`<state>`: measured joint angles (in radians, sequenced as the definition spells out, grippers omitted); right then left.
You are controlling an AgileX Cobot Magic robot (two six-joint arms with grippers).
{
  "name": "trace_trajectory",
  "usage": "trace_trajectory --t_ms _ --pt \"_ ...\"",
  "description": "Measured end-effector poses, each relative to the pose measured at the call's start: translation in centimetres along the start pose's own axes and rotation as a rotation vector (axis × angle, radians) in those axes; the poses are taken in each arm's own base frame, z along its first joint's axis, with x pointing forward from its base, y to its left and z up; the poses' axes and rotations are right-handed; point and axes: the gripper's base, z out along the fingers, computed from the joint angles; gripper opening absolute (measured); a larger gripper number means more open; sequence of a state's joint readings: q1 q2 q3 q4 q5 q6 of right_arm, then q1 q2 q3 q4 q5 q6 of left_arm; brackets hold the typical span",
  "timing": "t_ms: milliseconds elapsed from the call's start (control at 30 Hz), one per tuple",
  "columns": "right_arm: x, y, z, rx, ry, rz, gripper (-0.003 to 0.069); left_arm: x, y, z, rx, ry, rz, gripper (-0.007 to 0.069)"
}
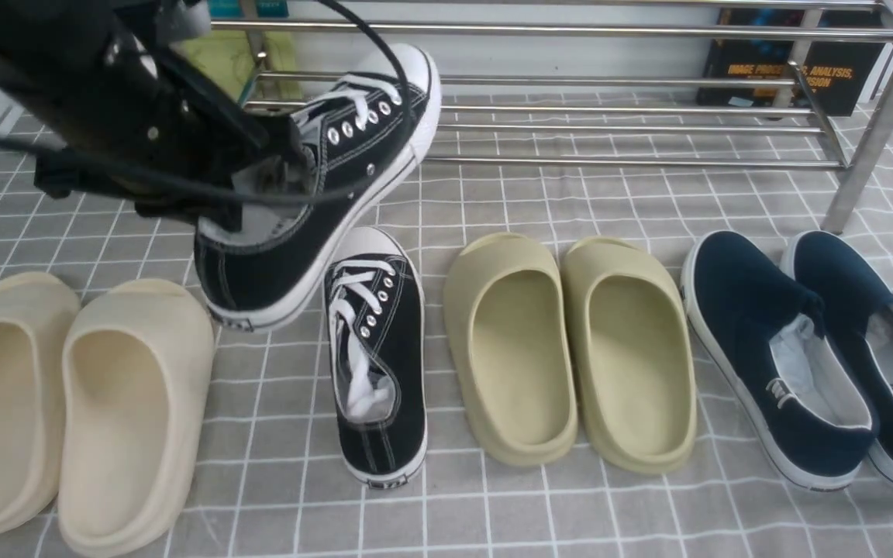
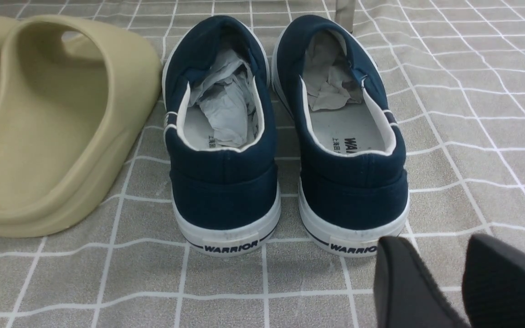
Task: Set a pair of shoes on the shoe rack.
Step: Use the left arm to put a shoe into the shoe rack
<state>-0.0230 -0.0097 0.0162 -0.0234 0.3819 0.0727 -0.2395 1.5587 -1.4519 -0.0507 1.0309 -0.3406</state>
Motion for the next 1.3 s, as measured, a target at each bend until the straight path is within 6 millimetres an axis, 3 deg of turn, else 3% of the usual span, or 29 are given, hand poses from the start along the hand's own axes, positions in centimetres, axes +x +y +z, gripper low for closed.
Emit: trace_trajectory --t_ms 233,767,1000,1300 --pt "0.0 0.0 0.0 0.000 0.000 0.000 0.0239 -3.7 1.7 4.9 -0.005 0.051 -0.057 -0.0013" --pt "0.0 0.0 0.0 0.000 0.000 0.000 0.0239 -11.0 0.6 12.0 0.019 -0.120 -0.021 -0.0013" --pt "0.0 0.0 0.0 0.000 0.000 0.000 0.0239 -12.9 0.4 14.9 0.027 -0.160 -0.045 -0.0013" --pt "0.0 0.0 0.0 0.000 0.000 0.000 0.0239 -13.6 0.3 15.9 0.001 -0.217 -0.080 0.0009"
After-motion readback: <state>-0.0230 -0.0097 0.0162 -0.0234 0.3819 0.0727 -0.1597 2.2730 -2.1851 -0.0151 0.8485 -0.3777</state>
